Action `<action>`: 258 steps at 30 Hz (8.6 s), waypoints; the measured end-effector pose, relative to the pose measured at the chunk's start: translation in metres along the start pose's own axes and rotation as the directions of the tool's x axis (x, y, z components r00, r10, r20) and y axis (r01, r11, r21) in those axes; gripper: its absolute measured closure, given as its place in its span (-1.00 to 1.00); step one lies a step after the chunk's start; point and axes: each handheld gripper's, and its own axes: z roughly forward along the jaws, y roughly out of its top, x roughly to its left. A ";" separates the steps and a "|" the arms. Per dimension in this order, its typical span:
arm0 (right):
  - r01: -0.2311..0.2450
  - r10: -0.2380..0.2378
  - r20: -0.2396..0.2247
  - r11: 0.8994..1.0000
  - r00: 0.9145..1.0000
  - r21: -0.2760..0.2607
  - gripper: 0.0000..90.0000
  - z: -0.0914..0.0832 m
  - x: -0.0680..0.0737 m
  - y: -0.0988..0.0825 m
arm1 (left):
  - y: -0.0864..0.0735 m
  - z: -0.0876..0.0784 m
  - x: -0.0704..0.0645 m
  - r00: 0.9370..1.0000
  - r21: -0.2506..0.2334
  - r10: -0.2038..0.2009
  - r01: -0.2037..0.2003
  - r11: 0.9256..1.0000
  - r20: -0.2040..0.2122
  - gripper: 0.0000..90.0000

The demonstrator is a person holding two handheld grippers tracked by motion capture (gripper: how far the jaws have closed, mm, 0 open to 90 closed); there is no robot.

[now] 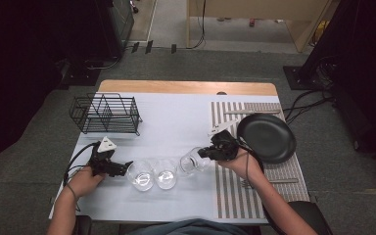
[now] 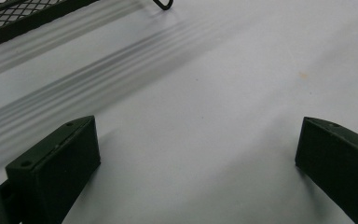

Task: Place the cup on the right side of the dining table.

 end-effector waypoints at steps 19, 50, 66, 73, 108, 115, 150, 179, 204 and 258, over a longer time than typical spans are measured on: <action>-0.028 0.028 0.008 0.999 1.000 -0.020 0.89 -0.002 -0.004 0.001 | 0.000 0.000 0.000 1.000 0.000 0.000 0.000 1.000 0.000 -1.00; -0.068 0.071 0.044 0.995 0.996 -0.077 0.90 -0.009 -0.013 0.002 | 0.000 0.000 0.000 1.000 0.000 -0.001 0.001 1.000 0.000 -1.00; -0.109 0.116 0.063 0.989 0.991 -0.104 0.90 -0.012 -0.022 0.003 | 0.000 0.000 0.000 1.000 0.000 0.000 0.000 1.000 0.000 -1.00; -0.129 0.138 0.073 0.985 0.988 -0.114 0.90 -0.013 -0.027 0.004 | 0.000 0.000 0.000 1.000 0.000 0.000 0.000 1.000 0.000 -1.00; -0.176 0.197 0.135 0.972 0.971 -0.157 0.90 -0.020 -0.044 0.006 | 0.000 0.000 0.000 1.000 0.000 -0.001 0.001 1.000 0.000 -1.00; -0.183 0.208 0.149 0.969 0.967 -0.169 0.90 -0.019 -0.048 0.006 | 0.000 0.000 0.000 1.000 -0.001 -0.001 0.001 1.000 0.000 -1.00; -0.202 0.249 0.219 0.956 0.944 -0.214 0.90 -0.020 -0.069 0.012 | 0.000 0.000 0.000 1.000 -0.001 -0.002 0.002 1.000 0.000 -1.00; -0.229 0.294 0.287 0.944 0.912 -0.238 0.90 -0.032 -0.089 0.013 | 0.000 0.000 0.000 1.000 -0.001 -0.002 0.002 1.000 0.000 -1.00; -0.252 0.334 0.353 0.932 0.874 -0.259 0.90 -0.042 -0.105 0.009 | 0.000 0.000 0.000 1.000 -0.001 -0.001 0.001 1.000 0.000 -1.00; -0.301 0.390 0.366 0.912 0.845 -0.278 0.90 -0.038 -0.123 0.009 | 0.000 0.000 0.000 1.000 0.000 -0.001 0.001 1.000 0.000 -1.00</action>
